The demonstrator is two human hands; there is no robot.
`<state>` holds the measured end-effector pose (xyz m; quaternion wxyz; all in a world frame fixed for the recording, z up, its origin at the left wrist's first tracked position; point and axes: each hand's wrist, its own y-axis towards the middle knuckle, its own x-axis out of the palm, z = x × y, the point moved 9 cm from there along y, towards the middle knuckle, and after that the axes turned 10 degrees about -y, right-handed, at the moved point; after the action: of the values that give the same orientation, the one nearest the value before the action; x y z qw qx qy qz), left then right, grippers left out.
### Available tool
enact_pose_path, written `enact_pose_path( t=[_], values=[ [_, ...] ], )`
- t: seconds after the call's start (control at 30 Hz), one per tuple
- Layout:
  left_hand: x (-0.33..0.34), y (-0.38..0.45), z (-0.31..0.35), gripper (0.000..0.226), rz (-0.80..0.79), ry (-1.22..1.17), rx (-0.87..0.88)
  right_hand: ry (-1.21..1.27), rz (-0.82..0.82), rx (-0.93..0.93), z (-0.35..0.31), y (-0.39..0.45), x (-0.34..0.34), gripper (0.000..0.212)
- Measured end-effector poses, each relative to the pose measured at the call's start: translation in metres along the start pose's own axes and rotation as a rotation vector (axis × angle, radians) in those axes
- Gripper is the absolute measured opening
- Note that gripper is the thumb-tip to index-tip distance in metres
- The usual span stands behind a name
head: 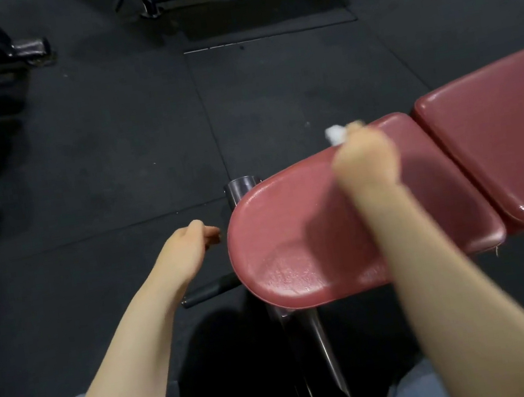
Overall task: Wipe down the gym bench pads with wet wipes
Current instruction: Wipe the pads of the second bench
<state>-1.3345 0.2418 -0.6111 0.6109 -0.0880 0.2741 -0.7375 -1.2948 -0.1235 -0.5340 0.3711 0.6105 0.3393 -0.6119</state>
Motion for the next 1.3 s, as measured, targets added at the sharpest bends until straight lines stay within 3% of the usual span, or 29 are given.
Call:
enact_pose_path(
  t=[0.1, 0.2, 0.3, 0.4, 0.47, 0.5, 0.57, 0.67, 0.73, 0.8, 0.9, 0.97, 1.0, 1.07, 1.2, 1.23, 1.3],
  values=[
    [-0.001, 0.004, 0.007, 0.051, 0.037, -0.021, 0.024, -0.007, -0.240, -0.369, -0.100, -0.053, 0.058, 0.036],
    [0.011, 0.000, 0.019, 0.052, -0.007, 0.035, 0.076, 0.048, -0.164, -0.726, -0.161, -0.162, 0.029, 0.023],
    [0.018, -0.006, 0.021, 0.051, -0.010, 0.151, 0.137, 0.134, 0.057, -0.546, -0.091, -0.130, -0.030, 0.043],
    [0.016, -0.004, 0.014, 0.050, -0.006, 0.135, 0.134, 0.065, 0.246, -0.033, 0.051, -0.057, -0.059, 0.036],
    [0.015, -0.002, 0.012, 0.047, -0.008, 0.105, 0.122, 0.061, 0.239, 0.167, 0.066, -0.062, -0.056, 0.030],
    [0.014, -0.001, 0.011, 0.046, -0.004, 0.092, 0.116, 0.047, 0.232, 0.134, 0.043, -0.071, -0.050, 0.030],
    [0.014, 0.002, 0.010, 0.048, 0.009, 0.075, 0.094, 0.083, 0.157, -0.079, -0.030, -0.095, -0.030, 0.033],
    [0.014, 0.009, 0.011, 0.050, 0.035, 0.042, 0.056, -0.009, -0.131, -0.703, -0.166, -0.187, 0.007, 0.028],
    [0.015, 0.011, 0.012, 0.052, 0.037, 0.035, 0.045, -0.048, -0.133, -0.856, -0.181, -0.210, 0.013, 0.034],
    [0.014, 0.010, 0.013, 0.053, 0.036, 0.027, 0.053, 0.043, 0.003, -0.716, -0.129, -0.170, -0.009, 0.032],
    [0.016, 0.008, 0.012, 0.051, 0.008, 0.041, 0.072, 0.019, 0.258, -0.275, 0.008, -0.101, -0.056, 0.044],
    [0.016, 0.009, 0.010, 0.047, -0.008, 0.055, 0.087, 0.012, 0.290, 0.054, 0.074, -0.084, -0.069, 0.030],
    [0.016, 0.010, 0.009, 0.046, -0.014, 0.055, 0.091, -0.042, 0.233, 0.122, 0.072, -0.086, -0.065, 0.029],
    [0.016, 0.011, 0.009, 0.049, -0.024, 0.047, 0.091, -0.127, 0.125, -0.059, 0.006, -0.104, -0.040, 0.036],
    [0.012, 0.012, 0.012, 0.047, -0.020, 0.041, 0.088, -0.174, -0.194, -0.826, -0.178, -0.214, 0.021, 0.036],
    [0.013, 0.012, 0.013, 0.046, -0.026, 0.053, 0.091, -0.161, -0.186, -0.924, -0.191, -0.230, 0.023, 0.041],
    [0.013, 0.009, 0.011, 0.046, -0.050, 0.084, 0.098, -0.053, -0.047, -0.915, -0.162, -0.207, 0.000, 0.048]
  ],
)
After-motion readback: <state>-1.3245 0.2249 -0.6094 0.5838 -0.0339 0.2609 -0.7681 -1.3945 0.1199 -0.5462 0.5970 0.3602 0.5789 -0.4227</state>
